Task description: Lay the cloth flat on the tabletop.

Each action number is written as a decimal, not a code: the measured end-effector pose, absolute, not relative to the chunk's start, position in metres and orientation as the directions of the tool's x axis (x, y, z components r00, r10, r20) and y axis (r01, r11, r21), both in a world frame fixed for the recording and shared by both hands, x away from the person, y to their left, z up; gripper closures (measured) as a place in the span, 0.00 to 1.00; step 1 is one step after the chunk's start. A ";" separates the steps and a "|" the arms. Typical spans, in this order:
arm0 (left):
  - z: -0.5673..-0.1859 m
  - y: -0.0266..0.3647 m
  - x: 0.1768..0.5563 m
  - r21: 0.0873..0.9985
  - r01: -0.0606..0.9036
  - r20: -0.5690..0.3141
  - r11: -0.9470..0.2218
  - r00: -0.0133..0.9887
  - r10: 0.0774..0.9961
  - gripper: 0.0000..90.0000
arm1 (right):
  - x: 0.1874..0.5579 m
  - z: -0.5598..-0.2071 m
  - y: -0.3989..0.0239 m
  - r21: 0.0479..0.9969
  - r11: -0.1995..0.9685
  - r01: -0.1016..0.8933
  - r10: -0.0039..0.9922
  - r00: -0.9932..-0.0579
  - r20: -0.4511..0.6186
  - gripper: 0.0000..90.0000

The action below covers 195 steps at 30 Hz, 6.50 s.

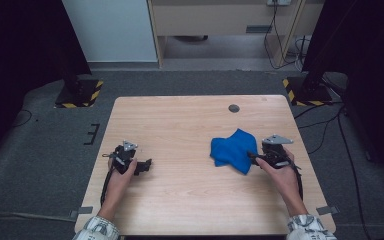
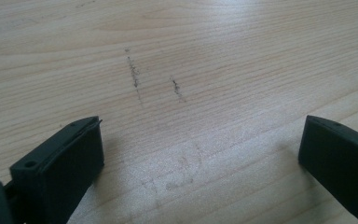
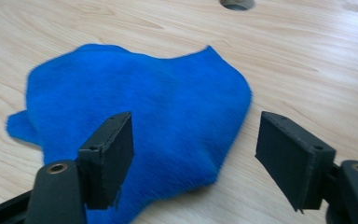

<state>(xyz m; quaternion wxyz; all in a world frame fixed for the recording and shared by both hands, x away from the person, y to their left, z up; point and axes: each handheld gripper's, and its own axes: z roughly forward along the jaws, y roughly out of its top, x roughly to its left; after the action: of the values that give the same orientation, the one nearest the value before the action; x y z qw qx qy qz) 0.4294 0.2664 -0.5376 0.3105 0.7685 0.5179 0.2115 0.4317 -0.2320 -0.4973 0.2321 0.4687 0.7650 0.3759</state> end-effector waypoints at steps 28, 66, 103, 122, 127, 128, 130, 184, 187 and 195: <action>-0.537 0.266 0.429 0.700 0.660 0.005 -0.274 0.379 0.925 0.00 | 0.448 -0.515 -0.202 0.751 0.337 0.567 0.831 -0.555 0.046 0.87; -0.526 0.269 0.427 0.742 0.630 -0.025 -0.227 0.365 0.931 0.08 | 0.424 -0.501 -0.082 0.790 0.368 0.491 0.679 -0.722 0.132 0.88; -0.502 0.219 0.450 0.780 0.559 -0.055 -0.280 0.507 0.860 0.18 | 0.512 -0.509 -0.072 0.708 0.413 0.573 0.786 -0.617 0.041 0.59; -0.510 0.194 0.457 0.763 0.558 -0.047 -0.327 0.552 0.833 0.20 | 0.517 -0.524 -0.058 0.661 0.464 0.590 0.773 -0.634 0.023 0.67; -0.508 0.192 0.457 0.769 0.551 -0.046 -0.324 0.554 0.831 0.20 | 0.513 -0.523 -0.059 0.665 0.469 0.582 0.747 -0.663 0.053 0.93; -0.508 0.191 0.457 0.770 0.550 -0.045 -0.324 0.552 0.832 0.20 | 0.513 -0.523 -0.059 0.665 0.469 0.582 0.747 -0.663 0.053 0.93; -0.508 0.191 0.458 0.767 0.553 -0.047 -0.326 0.554 0.831 0.20 | 0.512 -0.522 -0.060 0.674 0.462 0.577 0.741 -0.668 0.064 0.96; -0.529 0.153 0.459 0.718 0.526 -0.011 -0.456 0.664 0.748 0.93 | 0.492 -0.492 -0.071 0.754 0.427 0.499 0.675 -0.731 0.101 0.97; -0.528 0.155 0.460 0.718 0.544 -0.045 -0.434 0.659 0.751 0.97 | 0.491 -0.491 -0.072 0.759 0.425 0.494 0.673 -0.733 0.100 0.97; -0.513 0.167 0.458 0.757 0.535 -0.063 -0.376 0.632 0.772 0.98 | 0.487 -0.482 -0.086 0.776 0.412 0.478 0.689 -0.721 0.078 0.98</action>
<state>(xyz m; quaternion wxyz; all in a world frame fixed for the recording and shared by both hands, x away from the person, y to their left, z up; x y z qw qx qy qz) 0.4584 0.1666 -0.5134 0.3889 0.8154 0.4006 0.1526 0.4870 -0.0859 -0.4819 0.1279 0.3512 0.8305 0.4130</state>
